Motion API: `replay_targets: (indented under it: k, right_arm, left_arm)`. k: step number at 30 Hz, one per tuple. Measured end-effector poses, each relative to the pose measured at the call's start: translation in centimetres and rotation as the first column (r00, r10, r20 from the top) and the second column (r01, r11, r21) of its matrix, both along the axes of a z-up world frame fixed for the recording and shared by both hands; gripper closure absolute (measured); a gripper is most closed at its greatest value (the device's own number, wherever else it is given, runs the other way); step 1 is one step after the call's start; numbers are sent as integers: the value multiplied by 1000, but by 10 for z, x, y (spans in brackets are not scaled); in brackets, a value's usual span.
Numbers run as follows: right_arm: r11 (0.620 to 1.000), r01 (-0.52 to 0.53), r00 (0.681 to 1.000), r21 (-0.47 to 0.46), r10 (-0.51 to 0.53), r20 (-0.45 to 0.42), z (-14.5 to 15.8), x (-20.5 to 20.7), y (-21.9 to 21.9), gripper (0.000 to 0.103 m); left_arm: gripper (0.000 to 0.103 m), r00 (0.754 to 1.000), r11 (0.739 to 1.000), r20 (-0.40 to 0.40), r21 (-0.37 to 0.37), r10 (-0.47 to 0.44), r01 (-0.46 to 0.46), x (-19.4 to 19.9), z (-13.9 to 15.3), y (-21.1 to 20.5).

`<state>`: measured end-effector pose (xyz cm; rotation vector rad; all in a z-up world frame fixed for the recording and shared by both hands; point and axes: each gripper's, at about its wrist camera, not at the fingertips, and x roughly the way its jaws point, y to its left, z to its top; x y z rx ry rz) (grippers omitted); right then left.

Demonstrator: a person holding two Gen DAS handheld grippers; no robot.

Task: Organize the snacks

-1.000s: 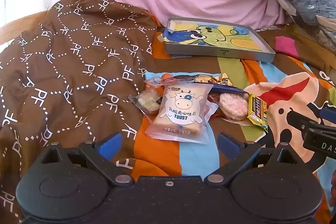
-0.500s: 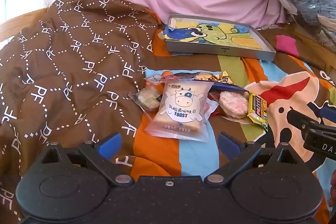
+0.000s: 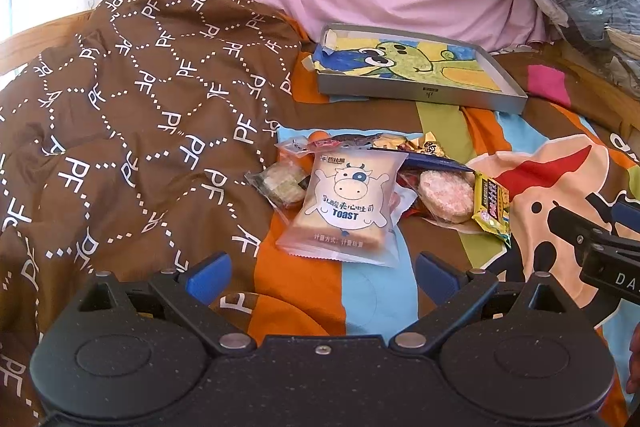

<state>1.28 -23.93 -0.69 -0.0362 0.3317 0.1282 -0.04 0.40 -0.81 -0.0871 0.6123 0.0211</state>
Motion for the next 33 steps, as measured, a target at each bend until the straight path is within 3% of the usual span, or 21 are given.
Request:
replay_targets:
  k: [33]
  right_arm:
    - [1000,1,1000,-5,-1,-15,0,1,0,0]
  left_arm:
    - [4,999,1000,-32,-5,22,-22,5,-5,-1]
